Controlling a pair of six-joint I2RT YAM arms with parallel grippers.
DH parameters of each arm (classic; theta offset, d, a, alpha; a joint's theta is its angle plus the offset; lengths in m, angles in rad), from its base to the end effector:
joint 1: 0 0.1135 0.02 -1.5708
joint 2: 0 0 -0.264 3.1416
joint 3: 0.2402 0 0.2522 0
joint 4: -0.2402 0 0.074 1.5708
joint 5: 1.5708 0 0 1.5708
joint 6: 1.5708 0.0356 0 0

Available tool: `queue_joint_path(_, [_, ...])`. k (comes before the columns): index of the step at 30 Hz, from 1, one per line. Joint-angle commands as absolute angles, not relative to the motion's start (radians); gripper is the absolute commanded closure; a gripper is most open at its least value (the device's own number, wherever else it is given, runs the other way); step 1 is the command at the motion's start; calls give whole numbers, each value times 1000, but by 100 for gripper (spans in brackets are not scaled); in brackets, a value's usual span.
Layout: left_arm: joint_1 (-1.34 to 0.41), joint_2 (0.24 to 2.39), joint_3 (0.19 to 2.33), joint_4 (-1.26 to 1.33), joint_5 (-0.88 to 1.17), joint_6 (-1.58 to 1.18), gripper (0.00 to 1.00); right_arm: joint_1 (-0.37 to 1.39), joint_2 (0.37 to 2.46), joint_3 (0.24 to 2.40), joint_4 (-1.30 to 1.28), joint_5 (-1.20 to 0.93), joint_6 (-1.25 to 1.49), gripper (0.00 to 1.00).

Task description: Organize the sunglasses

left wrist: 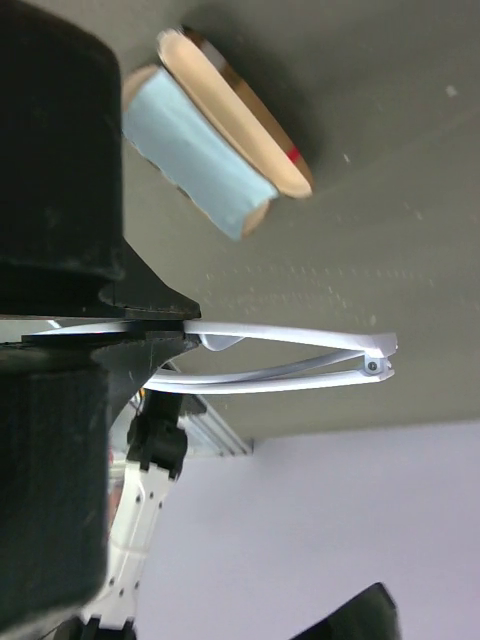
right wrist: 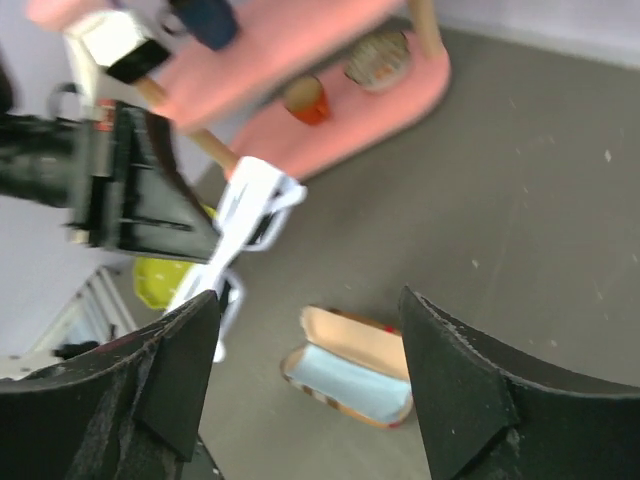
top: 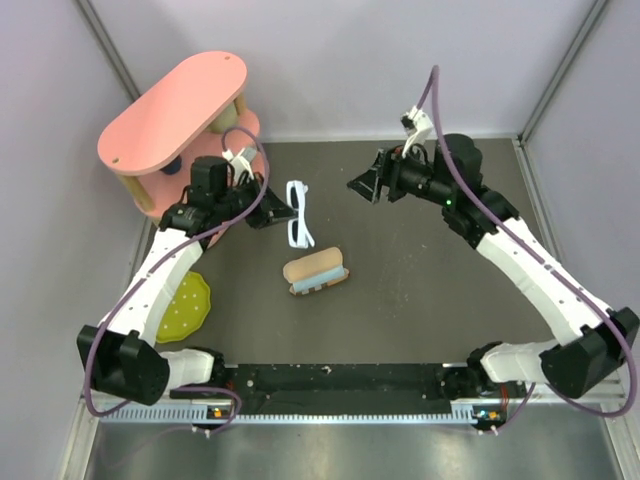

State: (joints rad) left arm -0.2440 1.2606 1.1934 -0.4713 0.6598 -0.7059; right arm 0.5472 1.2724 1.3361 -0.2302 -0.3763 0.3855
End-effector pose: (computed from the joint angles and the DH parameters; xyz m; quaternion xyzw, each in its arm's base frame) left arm 0.2621 -0.0877 0.3559 -0.0327 0.8376 -0.4641 0.2864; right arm 0.2397 0.1614 0.4236 -0.1810 0.7378 0.4128 0.5025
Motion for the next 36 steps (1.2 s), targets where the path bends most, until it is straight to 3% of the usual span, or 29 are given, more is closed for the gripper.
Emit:
queue_joint_path(1, [-242,1203,1158,-563,555,-617,100,535,1367,1299,-284,-374,281,26])
queue_joint_path(7, [-241,1167,1135,-612,500,-591,100,535,1639,1385,-328,-651,5,23])
queue_joint_path(12, [-241,1143,1115,-660,515,-562,100,535,1823,1457,-364,-729,-193,24])
queue_joint_path(28, [-238,1140,1123,-722,591,-537,100,532,2088,1574,-397,-991,-279,26])
queue_joint_path(36, [-238,1137,1120,-732,592,-532,100,532,2177,1621,-426,-1009,-284,27])
